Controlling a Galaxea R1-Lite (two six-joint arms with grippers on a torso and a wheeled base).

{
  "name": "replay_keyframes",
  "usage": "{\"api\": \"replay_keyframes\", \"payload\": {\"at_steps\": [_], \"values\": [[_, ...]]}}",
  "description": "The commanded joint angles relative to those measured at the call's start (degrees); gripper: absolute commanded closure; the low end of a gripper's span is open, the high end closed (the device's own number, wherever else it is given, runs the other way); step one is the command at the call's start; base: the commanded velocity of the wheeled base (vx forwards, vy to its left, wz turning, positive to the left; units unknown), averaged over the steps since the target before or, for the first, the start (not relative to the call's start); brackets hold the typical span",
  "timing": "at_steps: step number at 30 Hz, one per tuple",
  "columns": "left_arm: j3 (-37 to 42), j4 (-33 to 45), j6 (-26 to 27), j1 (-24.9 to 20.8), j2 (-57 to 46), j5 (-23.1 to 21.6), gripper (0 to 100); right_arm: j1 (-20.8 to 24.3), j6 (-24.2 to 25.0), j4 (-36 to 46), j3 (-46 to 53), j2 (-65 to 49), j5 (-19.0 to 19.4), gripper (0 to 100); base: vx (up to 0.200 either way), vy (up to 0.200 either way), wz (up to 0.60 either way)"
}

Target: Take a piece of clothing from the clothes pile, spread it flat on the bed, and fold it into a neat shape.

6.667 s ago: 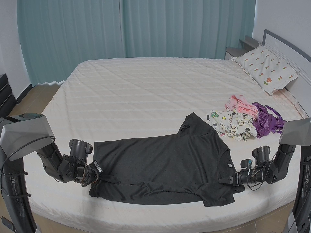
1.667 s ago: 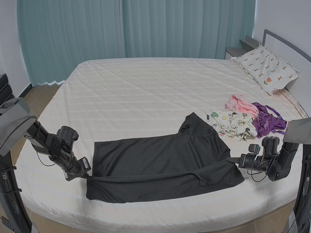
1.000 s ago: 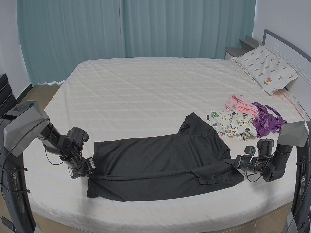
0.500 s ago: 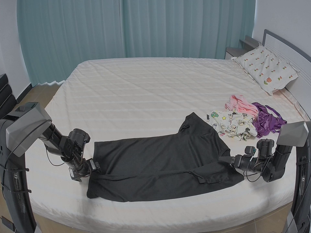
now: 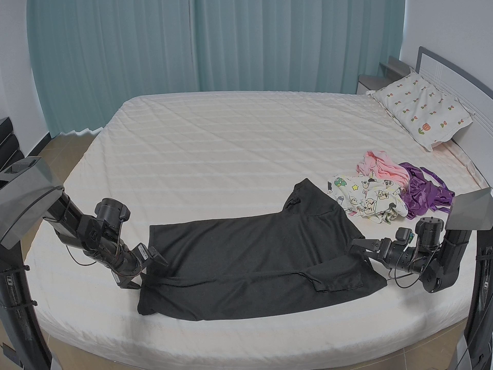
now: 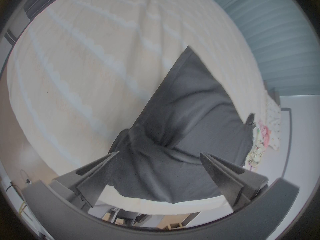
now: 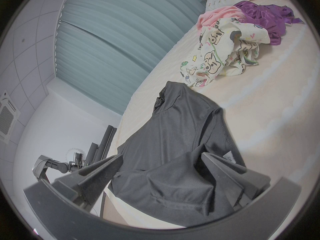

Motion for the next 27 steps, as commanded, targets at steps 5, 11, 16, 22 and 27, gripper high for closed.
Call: {"api": "replay_keyframes", "payload": {"at_steps": [5, 11, 16, 22, 27], "values": [[6.3, -6.1, -1.0, 1.9, -3.5, -2.0, 0, 1.5, 3.2, -2.3, 3.0, -0.8, 0.0, 0, 0.2, 0.0, 0.0], [7.5, -6.5, -1.0, 1.9, -4.0, -2.0, 0, 1.9, 3.3, -2.4, 3.2, -0.5, 0.0, 0, 0.067, 0.0, 0.0], [8.3, -6.6, -0.9, 1.8, -4.4, -2.0, 0, 2.2, 3.3, -2.4, 3.3, -0.7, 0.0, 0, 0.0, 0.0, 0.0], [8.5, -6.5, -1.0, 1.7, -4.6, -2.0, 0, 2.4, 3.3, -2.4, 3.2, -0.6, 0.0, 0, 0.0, -0.1, 0.0], [9.1, -6.5, -1.0, 1.7, -4.8, -2.0, 0, 2.2, 3.3, -2.4, 3.0, -0.4, 0.0, 0, 0.0, -0.2, 0.0]]}}
